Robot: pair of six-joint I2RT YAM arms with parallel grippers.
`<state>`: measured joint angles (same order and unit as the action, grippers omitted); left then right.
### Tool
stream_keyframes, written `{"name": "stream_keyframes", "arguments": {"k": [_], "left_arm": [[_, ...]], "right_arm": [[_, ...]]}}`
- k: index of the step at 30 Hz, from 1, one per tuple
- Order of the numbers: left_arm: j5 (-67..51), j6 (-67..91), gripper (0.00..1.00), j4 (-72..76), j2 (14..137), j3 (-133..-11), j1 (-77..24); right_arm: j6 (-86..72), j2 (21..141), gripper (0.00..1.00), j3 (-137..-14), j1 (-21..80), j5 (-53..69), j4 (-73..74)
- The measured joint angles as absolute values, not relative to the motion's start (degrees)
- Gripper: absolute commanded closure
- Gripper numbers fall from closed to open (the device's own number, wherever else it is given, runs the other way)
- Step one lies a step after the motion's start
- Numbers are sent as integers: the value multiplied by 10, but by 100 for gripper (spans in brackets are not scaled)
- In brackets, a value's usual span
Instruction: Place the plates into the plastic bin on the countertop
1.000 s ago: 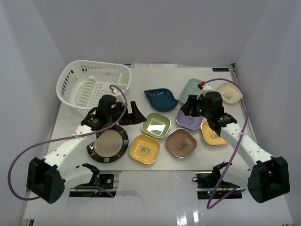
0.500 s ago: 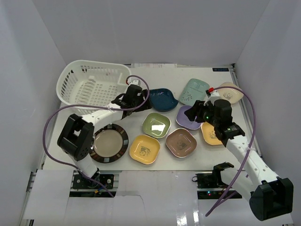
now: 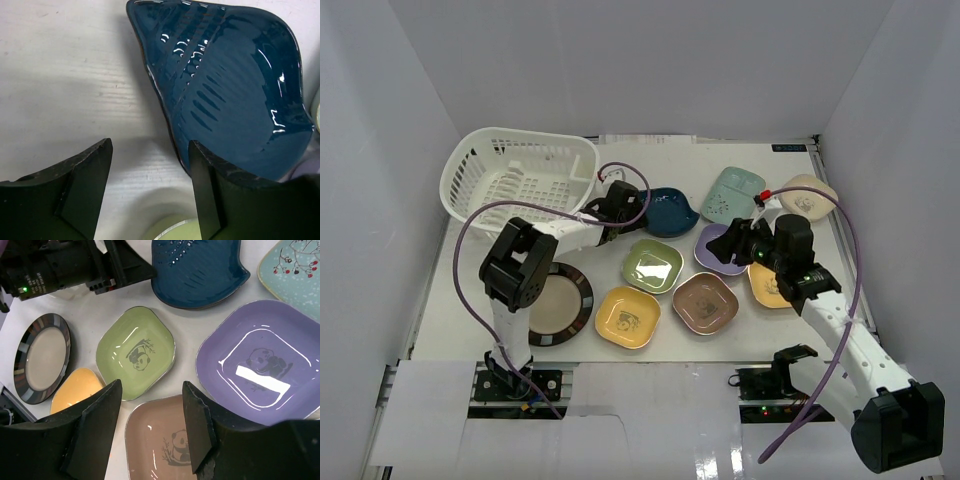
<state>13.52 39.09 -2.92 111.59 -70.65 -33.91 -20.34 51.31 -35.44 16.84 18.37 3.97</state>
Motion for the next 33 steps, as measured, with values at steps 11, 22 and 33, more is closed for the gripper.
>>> {"name": "stream_keyframes", "arguments": {"k": [11, 22, 33], "left_arm": [[128, 423, 89, 23, 1186, -753, -340], [134, 422, 100, 40, 1155, -743, -340], [107, 354, 100, -2, 972, -783, -312]], "right_arm": [[-207, 516, 42, -339, 168, 190, 30], [-216, 536, 32, -338, 168, 171, 19], [-229, 512, 32, -341, 168, 165, 15]]}}
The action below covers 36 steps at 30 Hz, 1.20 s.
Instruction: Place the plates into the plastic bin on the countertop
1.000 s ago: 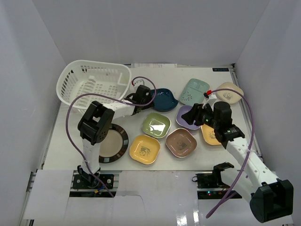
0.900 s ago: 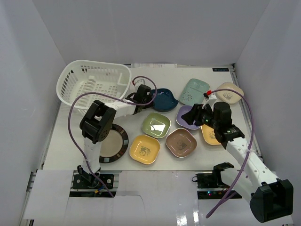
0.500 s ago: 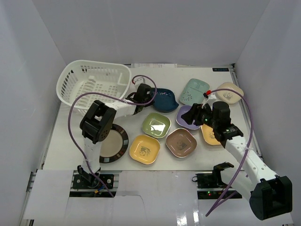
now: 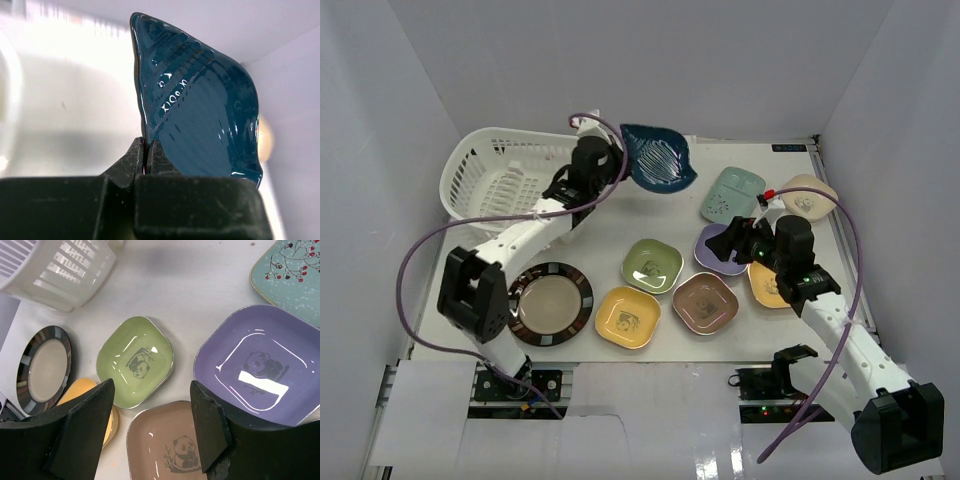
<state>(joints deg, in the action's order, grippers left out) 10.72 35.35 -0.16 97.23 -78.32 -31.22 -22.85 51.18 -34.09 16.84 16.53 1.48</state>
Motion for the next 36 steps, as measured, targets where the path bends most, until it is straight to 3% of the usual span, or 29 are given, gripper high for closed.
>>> {"name": "stream_keyframes", "arguments": {"k": [6, 12, 19, 26, 30, 33, 34, 36], "left_arm": [[69, 356, 100, -41, 828, -777, -167], [98, 350, 100, -102, 735, -690, 1], [95, 332, 100, -163, 787, -630, 60], [80, 321, 100, -167, 887, -628, 81], [81, 310, 89, -159, 910, -628, 84], [81, 304, 69, -149, 924, -628, 84], [81, 303, 54, -144, 929, -628, 84], [79, 303, 41, -132, 933, -628, 84]], "right_arm": [[-232, 506, 32, -345, 168, 178, 15], [-229, 511, 32, -345, 168, 195, 15], [-218, 536, 32, -353, 197, 203, 16], [-207, 578, 32, -369, 315, 174, 19], [-201, 623, 31, -395, 378, 156, 19], [-194, 666, 31, -420, 412, 149, 15], [-192, 680, 31, -428, 421, 148, 14], [-189, 716, 31, -450, 444, 141, 10]]}}
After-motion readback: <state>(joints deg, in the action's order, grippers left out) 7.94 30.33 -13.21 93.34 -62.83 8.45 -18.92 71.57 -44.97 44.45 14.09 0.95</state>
